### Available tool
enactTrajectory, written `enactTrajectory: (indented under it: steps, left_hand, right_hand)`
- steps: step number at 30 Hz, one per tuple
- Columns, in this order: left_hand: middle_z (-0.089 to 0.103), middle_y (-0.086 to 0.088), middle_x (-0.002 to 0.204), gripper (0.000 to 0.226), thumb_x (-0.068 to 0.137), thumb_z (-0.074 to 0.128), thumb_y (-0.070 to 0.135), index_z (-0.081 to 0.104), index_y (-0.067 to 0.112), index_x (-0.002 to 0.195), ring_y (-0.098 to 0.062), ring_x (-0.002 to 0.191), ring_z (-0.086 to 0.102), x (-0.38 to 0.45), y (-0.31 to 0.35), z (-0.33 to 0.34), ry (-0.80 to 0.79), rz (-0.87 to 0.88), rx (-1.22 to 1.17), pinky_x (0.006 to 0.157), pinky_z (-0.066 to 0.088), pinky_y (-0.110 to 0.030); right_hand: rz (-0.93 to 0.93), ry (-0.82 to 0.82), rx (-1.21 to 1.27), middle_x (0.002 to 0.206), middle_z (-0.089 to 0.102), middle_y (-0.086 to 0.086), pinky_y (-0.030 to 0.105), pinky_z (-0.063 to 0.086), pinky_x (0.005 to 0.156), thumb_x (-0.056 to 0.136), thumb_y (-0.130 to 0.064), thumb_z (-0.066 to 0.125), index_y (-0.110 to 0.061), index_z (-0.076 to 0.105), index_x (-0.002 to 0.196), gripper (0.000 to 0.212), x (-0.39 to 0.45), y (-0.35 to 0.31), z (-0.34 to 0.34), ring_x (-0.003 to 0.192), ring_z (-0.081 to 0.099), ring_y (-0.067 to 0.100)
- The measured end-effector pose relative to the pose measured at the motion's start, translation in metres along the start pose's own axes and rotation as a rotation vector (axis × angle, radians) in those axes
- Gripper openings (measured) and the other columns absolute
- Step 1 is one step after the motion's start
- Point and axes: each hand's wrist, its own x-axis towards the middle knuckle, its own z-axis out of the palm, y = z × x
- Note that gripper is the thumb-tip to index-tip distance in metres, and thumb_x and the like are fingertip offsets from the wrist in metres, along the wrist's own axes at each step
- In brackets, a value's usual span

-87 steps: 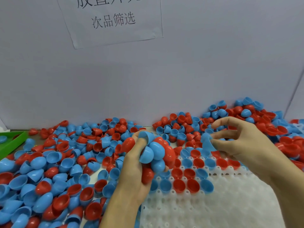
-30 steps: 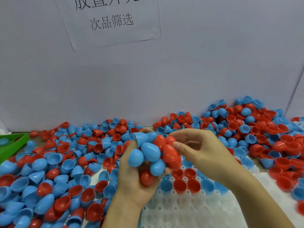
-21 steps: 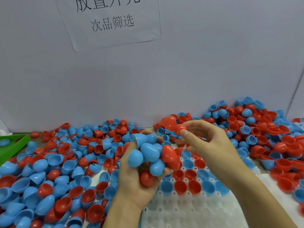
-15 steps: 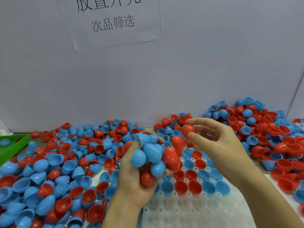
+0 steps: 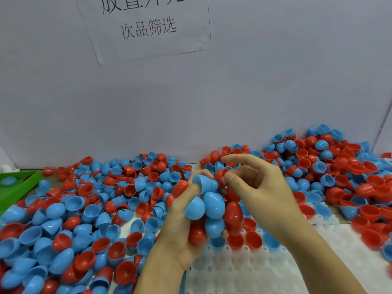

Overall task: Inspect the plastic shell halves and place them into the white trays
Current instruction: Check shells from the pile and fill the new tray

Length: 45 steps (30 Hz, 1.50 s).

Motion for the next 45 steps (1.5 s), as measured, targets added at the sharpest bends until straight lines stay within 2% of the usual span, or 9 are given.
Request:
enactTrajectory:
  steps: [4,7,12,16,23,28,33,37,45]
  left_hand:
    - [0.066,-0.013,0.079,0.035,0.072,0.068,0.042,0.068,0.018,0.098,-0.026,0.055,0.063,0.0,0.001,-0.001,0.011,-0.004,0.001,0.043,0.051,-0.032]
    - [0.065,-0.012,0.078,0.03,0.074,0.071,0.04,0.067,0.02,0.096,-0.027,0.053,0.062,-0.001,0.002,-0.001,0.0,-0.019,0.022,0.042,0.049,-0.031]
    - [0.065,-0.013,0.086,0.035,0.069,0.073,0.044,0.071,0.02,0.094,-0.027,0.057,0.061,-0.002,0.003,-0.002,0.008,-0.042,0.023,0.042,0.049,-0.032]
    - [0.067,-0.013,0.088,0.023,0.071,0.075,0.039,0.076,0.022,0.086,-0.027,0.056,0.062,-0.002,0.004,-0.001,-0.003,-0.042,0.014,0.042,0.049,-0.032]
    - [0.069,-0.012,0.091,0.024,0.079,0.062,0.042,0.074,0.021,0.082,-0.027,0.059,0.065,0.001,0.003,-0.008,0.011,0.011,0.015,0.043,0.05,-0.032]
    - [0.07,-0.01,0.089,0.031,0.083,0.056,0.044,0.076,0.022,0.075,-0.024,0.061,0.065,0.002,-0.001,-0.008,0.024,0.02,0.0,0.042,0.049,-0.03]
    - [0.071,-0.011,0.09,0.032,0.077,0.058,0.046,0.078,0.022,0.075,-0.023,0.063,0.065,0.003,-0.001,-0.007,0.026,0.017,-0.015,0.041,0.049,-0.029]
    - [0.07,-0.011,0.092,0.032,0.08,0.057,0.046,0.078,0.022,0.076,-0.024,0.065,0.065,0.003,-0.002,-0.008,0.036,0.019,-0.019,0.042,0.049,-0.03]
    - [0.069,-0.012,0.091,0.033,0.085,0.064,0.047,0.079,0.019,0.077,-0.024,0.067,0.065,0.006,-0.007,-0.005,0.054,-0.018,-0.047,0.044,0.05,-0.031]
  right_hand:
    - [-0.102,-0.064,-0.182,0.081,0.075,-0.009,0.027,0.057,0.068,0.087,0.015,0.055,-0.029,0.068,0.109,0.051,-0.001,0.002,-0.006,0.076,0.069,0.015]
    - [-0.194,-0.071,-0.367,0.083,0.073,-0.023,0.013,0.049,0.08,0.081,0.015,0.062,-0.039,0.066,0.113,0.062,-0.002,0.006,-0.01,0.092,0.067,0.005]
    - [-0.304,-0.088,-0.461,0.087,0.07,-0.021,0.005,0.048,0.078,0.075,0.02,0.064,-0.035,0.062,0.126,0.075,-0.001,0.014,-0.009,0.092,0.065,-0.002]
    - [-0.33,-0.031,-0.531,0.087,0.069,-0.019,0.004,0.047,0.073,0.078,0.018,0.066,-0.03,0.064,0.125,0.067,0.002,0.021,-0.009,0.088,0.064,-0.002]
    - [-0.148,0.12,-0.639,0.08,0.068,-0.023,0.004,0.046,0.066,0.079,0.005,0.075,-0.046,0.063,0.11,0.061,0.004,0.007,-0.06,0.086,0.062,-0.013]
    - [0.276,-0.148,-0.92,0.077,0.07,-0.02,0.009,0.047,0.048,0.081,0.003,0.074,-0.043,0.067,0.091,0.047,-0.001,0.011,-0.105,0.07,0.065,-0.008]
    - [0.558,-0.298,-0.947,0.067,0.073,-0.016,0.014,0.054,0.055,0.075,0.013,0.071,-0.024,0.074,0.07,0.037,-0.005,0.032,-0.112,0.065,0.069,-0.004]
    - [0.58,-0.28,-0.999,0.066,0.073,-0.01,0.027,0.062,0.067,0.078,0.015,0.061,-0.023,0.075,0.066,0.042,-0.005,0.045,-0.106,0.067,0.071,0.006]
    - [0.525,-0.349,-0.972,0.086,0.074,-0.016,0.013,0.055,0.063,0.08,0.001,0.078,-0.034,0.074,0.082,0.035,-0.002,0.028,-0.11,0.076,0.07,-0.002]
